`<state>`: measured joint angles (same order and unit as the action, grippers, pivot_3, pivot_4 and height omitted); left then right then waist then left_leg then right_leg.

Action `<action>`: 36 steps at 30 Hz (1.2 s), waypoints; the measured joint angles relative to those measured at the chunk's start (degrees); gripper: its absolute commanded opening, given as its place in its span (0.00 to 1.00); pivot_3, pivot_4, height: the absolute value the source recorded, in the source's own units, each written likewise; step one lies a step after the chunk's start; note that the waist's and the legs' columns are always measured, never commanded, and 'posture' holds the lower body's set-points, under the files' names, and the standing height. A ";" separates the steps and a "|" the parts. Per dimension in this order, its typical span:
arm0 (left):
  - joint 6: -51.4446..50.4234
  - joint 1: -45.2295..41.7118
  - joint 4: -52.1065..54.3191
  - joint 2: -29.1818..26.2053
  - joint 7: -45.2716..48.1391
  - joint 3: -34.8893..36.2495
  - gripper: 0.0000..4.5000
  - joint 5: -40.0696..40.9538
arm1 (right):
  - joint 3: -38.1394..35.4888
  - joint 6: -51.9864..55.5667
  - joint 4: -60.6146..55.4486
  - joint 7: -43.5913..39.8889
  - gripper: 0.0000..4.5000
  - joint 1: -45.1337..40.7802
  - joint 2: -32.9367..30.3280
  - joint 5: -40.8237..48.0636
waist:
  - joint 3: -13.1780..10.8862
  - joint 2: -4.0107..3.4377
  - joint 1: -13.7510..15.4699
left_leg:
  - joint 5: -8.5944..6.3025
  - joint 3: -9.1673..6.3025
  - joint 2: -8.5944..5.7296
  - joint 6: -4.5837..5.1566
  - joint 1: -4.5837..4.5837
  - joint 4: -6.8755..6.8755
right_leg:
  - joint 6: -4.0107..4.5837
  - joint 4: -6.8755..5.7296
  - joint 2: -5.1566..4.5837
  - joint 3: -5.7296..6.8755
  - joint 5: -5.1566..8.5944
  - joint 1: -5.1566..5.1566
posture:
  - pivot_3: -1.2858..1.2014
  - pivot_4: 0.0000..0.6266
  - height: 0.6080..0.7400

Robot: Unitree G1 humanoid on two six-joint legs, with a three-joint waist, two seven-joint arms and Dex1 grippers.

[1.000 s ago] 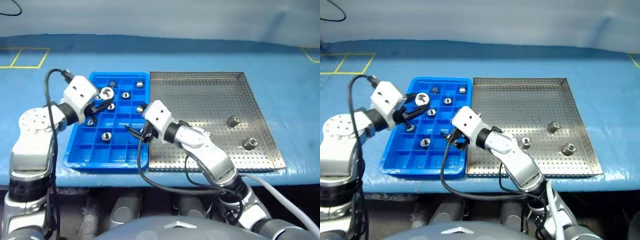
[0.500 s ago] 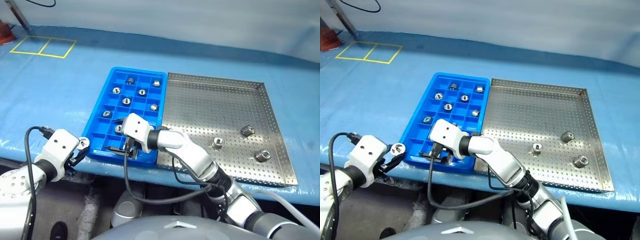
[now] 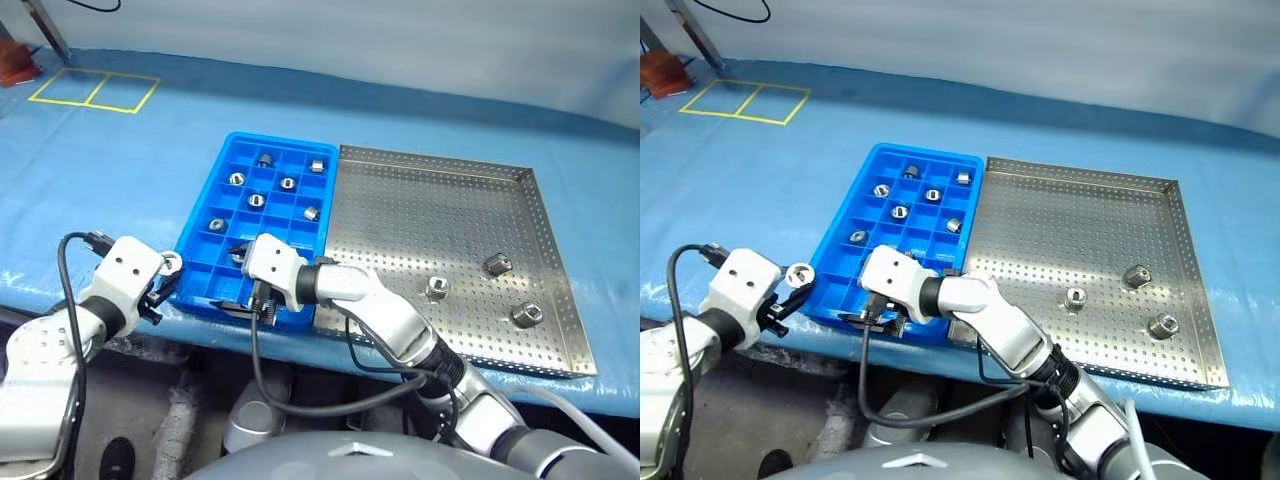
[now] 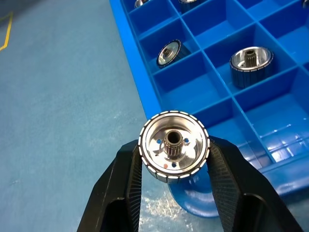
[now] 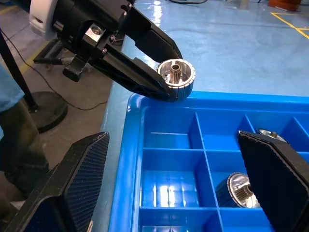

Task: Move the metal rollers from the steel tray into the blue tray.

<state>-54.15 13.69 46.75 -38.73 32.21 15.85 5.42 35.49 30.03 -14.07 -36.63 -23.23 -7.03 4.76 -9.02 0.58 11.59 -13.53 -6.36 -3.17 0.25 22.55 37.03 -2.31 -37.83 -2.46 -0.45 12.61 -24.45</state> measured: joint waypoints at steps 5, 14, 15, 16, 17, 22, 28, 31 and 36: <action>-0.64 0.09 -0.98 -2.33 1.01 -2.31 0.38 0.50 | -0.12 0.22 -0.80 0.94 1.00 0.64 -0.44 -0.12 | 0.00 0.01 -0.98 | -0.01 0.00 0.03 -0.02 0.04 -0.08 | 0.03 0.00 0.00 -0.01 0.01 0.01 | 0.64 0.24 1.00; -4.39 -0.05 -1.03 -7.25 1.54 -3.16 0.73 1.41 | -1.35 0.64 -2.41 2.54 1.00 1.80 -1.00 -0.13 | -0.01 -0.04 -3.78 | -0.02 0.02 0.08 -0.04 0.02 -0.12 | 0.20 0.01 0.01 0.00 0.12 0.03 | 0.62 0.24 1.00; -4.65 -0.92 -1.19 -6.42 1.52 -3.19 0.80 2.06 | -1.58 0.69 -2.46 2.84 1.00 1.97 -1.14 -0.18 | -0.01 -0.04 -3.95 | -0.02 0.01 0.08 -0.04 0.03 -0.13 | 0.19 0.01 0.00 0.00 0.11 0.03 | 0.62 0.24 1.00; -4.96 -2.25 -1.29 -5.03 1.37 -3.20 0.87 2.62 | -1.84 0.79 -2.49 3.11 1.00 2.14 -1.27 -0.23 | -0.02 -0.02 -4.09 | -0.02 0.00 0.08 -0.04 0.05 -0.13 | 0.17 0.00 0.00 0.01 0.10 0.02 | 0.61 0.24 1.00; -5.15 -4.80 -1.67 -2.95 0.89 -3.16 0.95 3.78 | -2.26 1.25 -2.84 3.57 1.00 2.31 -1.50 -0.32 | -0.02 0.00 -4.10 | -0.01 -0.05 0.08 -0.05 0.06 -0.11 | 0.05 0.01 0.00 0.05 0.02 0.03 | 0.60 0.24 1.00; -0.87 -15.19 -4.09 4.87 -1.77 -4.16 0.95 6.33 | -6.52 3.82 -6.90 6.90 1.00 3.18 -2.63 -0.87 | -0.01 0.02 -4.34 | 0.04 -0.09 0.06 -0.14 0.11 -0.03 | 0.04 0.03 -0.05 0.09 -0.06 0.07 | 0.58 0.24 1.00; 11.57 -23.29 -13.13 12.11 -5.44 -11.54 0.95 4.68 | -18.30 13.25 -10.40 15.09 1.00 4.93 -5.91 -3.57 | 0.01 0.06 -6.05 | 0.22 0.05 0.05 -0.39 0.16 -0.01 | 0.38 0.08 -0.11 -0.06 -0.28 0.06 | 0.52 0.24 1.00; 17.23 -24.87 -16.18 13.36 -3.04 -17.52 0.95 4.72 | -25.49 19.86 -14.17 17.34 1.00 7.63 -8.50 -3.65 | 0.01 0.05 -7.64 | 0.15 0.22 0.04 -0.23 0.23 0.00 | 0.34 0.11 -0.19 -0.16 -0.34 0.01 | 0.51 0.24 1.00; 23.44 -26.14 -19.90 15.80 -0.37 -22.27 0.95 4.82 | -32.56 29.04 -21.20 18.13 1.00 13.28 -11.49 -2.66 | 0.00 0.01 -11.64 | -0.07 0.47 0.14 0.12 0.22 -0.02 | 0.23 0.12 -0.46 -0.15 -0.35 -0.05 | 0.49 0.24 1.00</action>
<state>-30.71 -12.45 26.86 -22.93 31.84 -6.43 10.25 2.93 59.07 -35.27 -18.49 -9.95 -18.52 2.10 -9.02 0.59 -0.04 -13.60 -5.89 -3.04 0.37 22.77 37.01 -2.08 -37.71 -2.92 -0.59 12.26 -24.50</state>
